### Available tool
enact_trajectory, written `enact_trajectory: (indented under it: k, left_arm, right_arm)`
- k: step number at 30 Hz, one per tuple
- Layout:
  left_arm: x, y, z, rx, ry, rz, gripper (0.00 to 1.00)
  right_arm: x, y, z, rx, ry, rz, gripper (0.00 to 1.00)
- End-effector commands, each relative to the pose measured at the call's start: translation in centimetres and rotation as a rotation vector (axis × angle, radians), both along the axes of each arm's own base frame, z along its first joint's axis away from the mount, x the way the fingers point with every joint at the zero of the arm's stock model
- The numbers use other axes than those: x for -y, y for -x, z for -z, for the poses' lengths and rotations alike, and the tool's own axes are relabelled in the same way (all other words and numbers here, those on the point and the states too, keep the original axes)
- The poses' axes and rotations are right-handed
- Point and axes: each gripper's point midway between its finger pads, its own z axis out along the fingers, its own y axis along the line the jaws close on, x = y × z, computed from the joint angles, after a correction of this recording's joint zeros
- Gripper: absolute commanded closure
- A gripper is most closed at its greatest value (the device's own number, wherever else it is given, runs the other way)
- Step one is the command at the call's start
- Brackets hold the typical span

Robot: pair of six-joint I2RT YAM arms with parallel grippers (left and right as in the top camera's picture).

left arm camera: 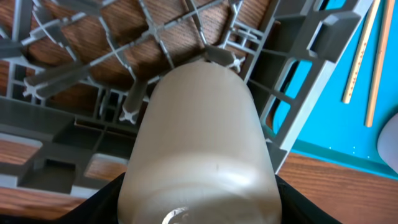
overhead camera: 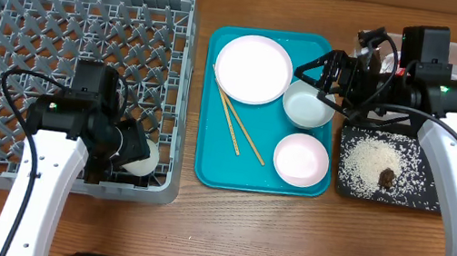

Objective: Sort waste into correct bins and load items into the dishwasher

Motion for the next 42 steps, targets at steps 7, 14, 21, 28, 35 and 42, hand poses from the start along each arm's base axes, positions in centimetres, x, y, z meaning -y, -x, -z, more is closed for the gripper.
enact_trajectory:
  k: [7, 14, 21, 28, 35, 42]
  left_arm:
    - [-0.1, 0.3, 0.3, -0.007, -0.054, 0.014, 0.66]
    - [0.8, 0.3, 0.3, -0.004, -0.051, 0.049, 0.35]
    - [0.9, 0.0, 0.3, 0.011, -0.048, 0.050, 0.23]
    - [0.8, -0.9, -0.6, 0.047, -0.054, 0.051, 0.19]
    - [1.3, -5.2, -9.0, 0.293, -0.044, 0.089, 0.20]
    - [3.4, -7.0, -15.0, 0.473, 0.049, 0.175, 0.23]
  right_arm:
    - [0.0, -0.2, -0.3, 0.019, 0.008, -0.005, 0.00]
    - [0.2, -0.3, 0.1, 0.011, 0.032, 0.010, 0.00]
    - [0.3, -0.3, 0.2, 0.010, 0.034, 0.011, 0.00]
    - [0.3, -0.3, 0.2, 0.010, 0.033, 0.010, 0.00]
    - [1.5, 0.3, -2.2, 0.139, 0.117, 0.035, 0.00]
    - [5.3, 2.8, -5.7, 0.225, 0.312, 0.186, 0.00]
